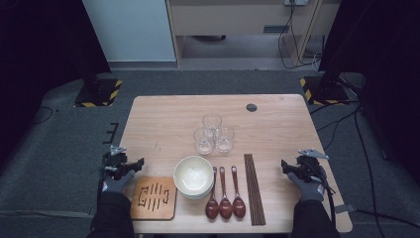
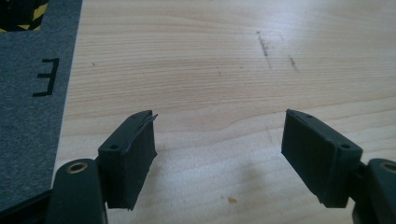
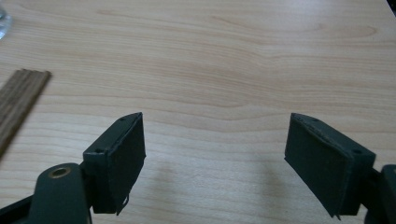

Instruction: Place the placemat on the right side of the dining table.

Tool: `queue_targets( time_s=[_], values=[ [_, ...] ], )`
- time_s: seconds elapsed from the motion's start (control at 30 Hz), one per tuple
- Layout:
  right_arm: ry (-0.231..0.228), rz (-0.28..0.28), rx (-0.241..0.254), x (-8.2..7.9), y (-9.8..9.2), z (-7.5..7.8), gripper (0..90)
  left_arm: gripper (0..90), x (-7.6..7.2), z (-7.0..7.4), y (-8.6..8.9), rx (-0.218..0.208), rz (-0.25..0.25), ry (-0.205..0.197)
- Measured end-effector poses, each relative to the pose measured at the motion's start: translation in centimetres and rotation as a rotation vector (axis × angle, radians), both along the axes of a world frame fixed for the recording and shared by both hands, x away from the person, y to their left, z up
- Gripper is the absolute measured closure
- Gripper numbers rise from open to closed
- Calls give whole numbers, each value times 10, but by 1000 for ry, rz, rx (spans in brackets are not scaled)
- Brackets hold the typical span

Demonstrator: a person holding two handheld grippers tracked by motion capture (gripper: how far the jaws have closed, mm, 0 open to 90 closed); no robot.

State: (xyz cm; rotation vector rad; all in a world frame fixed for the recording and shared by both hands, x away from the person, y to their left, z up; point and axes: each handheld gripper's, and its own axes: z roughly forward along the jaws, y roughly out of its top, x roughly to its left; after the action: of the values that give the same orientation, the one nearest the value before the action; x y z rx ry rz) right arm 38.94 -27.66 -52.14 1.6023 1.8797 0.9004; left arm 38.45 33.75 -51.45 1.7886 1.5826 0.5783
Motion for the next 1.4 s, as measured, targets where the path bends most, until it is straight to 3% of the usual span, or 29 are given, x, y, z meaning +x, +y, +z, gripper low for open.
queue_targets(
  time_s=[0.13,0.27,0.5,0.8,1.07,1.4],
  values=[
    [-9,23,22,-3,3,5,204,254,-13,9,3,-49,13,-25],
    [-35,29,53,-8,6,11,200,245,-24,11,3,-56,5,-23],
    [-66,41,73,-15,12,20,187,223,-47,15,-1,-55,-7,-35],
    [-82,59,58,-21,18,27,177,184,-69,10,-10,-23,-38,-5],
    [-94,74,70,-28,23,33,173,169,-74,6,-26,29,-77,26],
    [-88,98,68,-29,30,34,157,155,-73,0,-34,39,-110,72]
  ],
)
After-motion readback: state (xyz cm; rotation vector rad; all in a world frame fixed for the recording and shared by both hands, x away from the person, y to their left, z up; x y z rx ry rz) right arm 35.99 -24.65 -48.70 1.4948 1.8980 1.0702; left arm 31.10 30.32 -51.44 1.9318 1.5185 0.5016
